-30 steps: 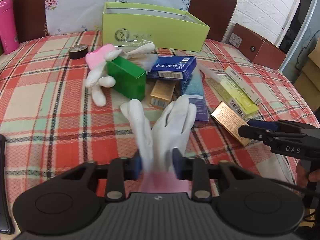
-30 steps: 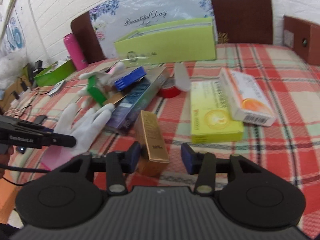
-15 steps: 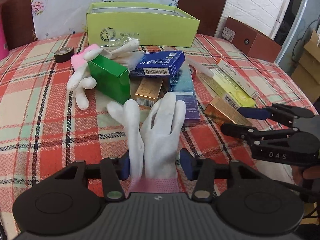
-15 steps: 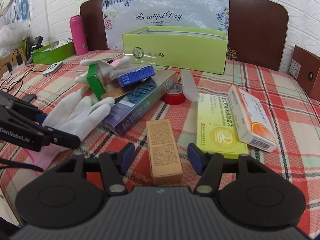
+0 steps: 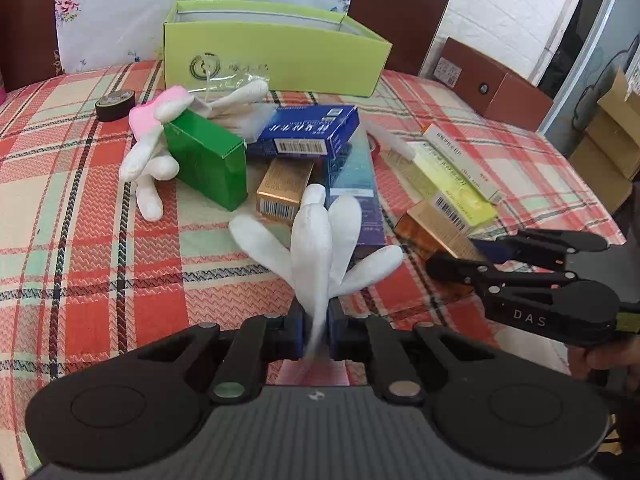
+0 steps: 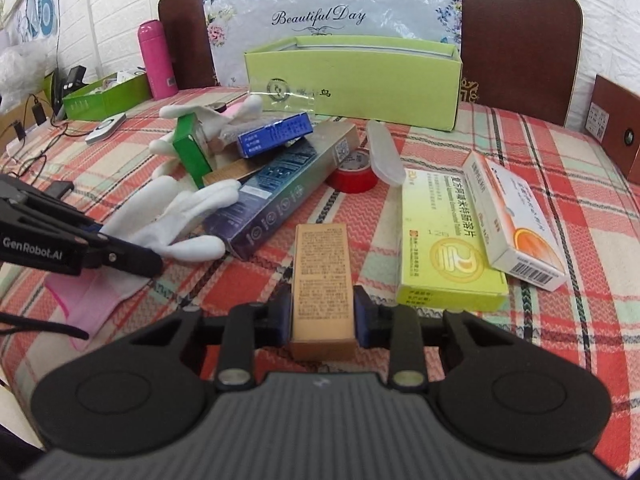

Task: Organize objects
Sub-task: 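Grasp the tan box with the right tool while the left grasps the white glove, then place the tan box and white glove into the lime-green box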

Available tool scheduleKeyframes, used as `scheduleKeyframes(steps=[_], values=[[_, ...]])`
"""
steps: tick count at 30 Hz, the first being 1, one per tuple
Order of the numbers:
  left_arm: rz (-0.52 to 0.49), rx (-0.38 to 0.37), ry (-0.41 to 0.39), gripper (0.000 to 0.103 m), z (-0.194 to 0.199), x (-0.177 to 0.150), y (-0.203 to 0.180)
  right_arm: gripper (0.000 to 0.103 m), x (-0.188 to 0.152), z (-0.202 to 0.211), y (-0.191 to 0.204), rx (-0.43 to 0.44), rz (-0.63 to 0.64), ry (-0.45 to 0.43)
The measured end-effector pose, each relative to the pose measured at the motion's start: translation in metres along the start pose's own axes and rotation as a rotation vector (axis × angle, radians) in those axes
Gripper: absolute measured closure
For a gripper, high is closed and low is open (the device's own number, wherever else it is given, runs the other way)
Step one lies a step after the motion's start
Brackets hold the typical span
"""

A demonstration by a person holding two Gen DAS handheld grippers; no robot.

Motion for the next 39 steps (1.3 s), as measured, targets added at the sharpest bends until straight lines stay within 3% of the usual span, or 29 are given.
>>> scheduleKeyframes(steps=[3, 7, 13, 16, 22, 27, 32, 39], values=[[-0.013, -0.029, -0.047, 0.093, 0.018, 0.01, 0.0, 0.073, 0.004, 0.013, -0.005, 0.061, -0.036, 0.011], [-0.033, -0.046, -0.16, 0.093, 0.047, 0.036, 0.004, 0.073, 0.024, 0.037, -0.007, 0.123, -0.043, -0.046], [-0.044, -0.028, -0.33, 0.093, 0.068, 0.097, 0.015, 0.073, 0.085, 0.048, -0.01, 0.141, -0.033, -0.179], [-0.044, -0.003, -0.375, 0.093, 0.065, 0.132, 0.025, 0.073, 0.119, 0.041, -0.01, 0.138, -0.022, -0.231], [-0.004, 0.039, -0.393, 0.093, 0.041, 0.199, 0.057, 0.073, 0.186, 0.005, -0.01, 0.119, -0.04, -0.289], [0.054, 0.086, -0.364, 0.093, 0.002, 0.243, 0.092, 0.073, 0.233, -0.035, -0.004, 0.098, -0.025, -0.308], [0.133, 0.103, -0.331, 0.093, -0.047, 0.268, 0.127, 0.073, 0.267, -0.086, -0.006, 0.041, 0.003, -0.309], [0.195, 0.119, -0.291, 0.093, -0.096, 0.272, 0.163, 0.073, 0.279, -0.163, -0.011, 0.037, -0.016, -0.199]])
Point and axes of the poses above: each gripper's, at about its wrist camera, not at the fingertips, and z roughly against the way its jaws point, y to its left, x to its top, the point moved 2 cm from there along -z, roughly the way its jaws point, and after that the axes turned 14 degrees about -z, right-handed, at the moved point
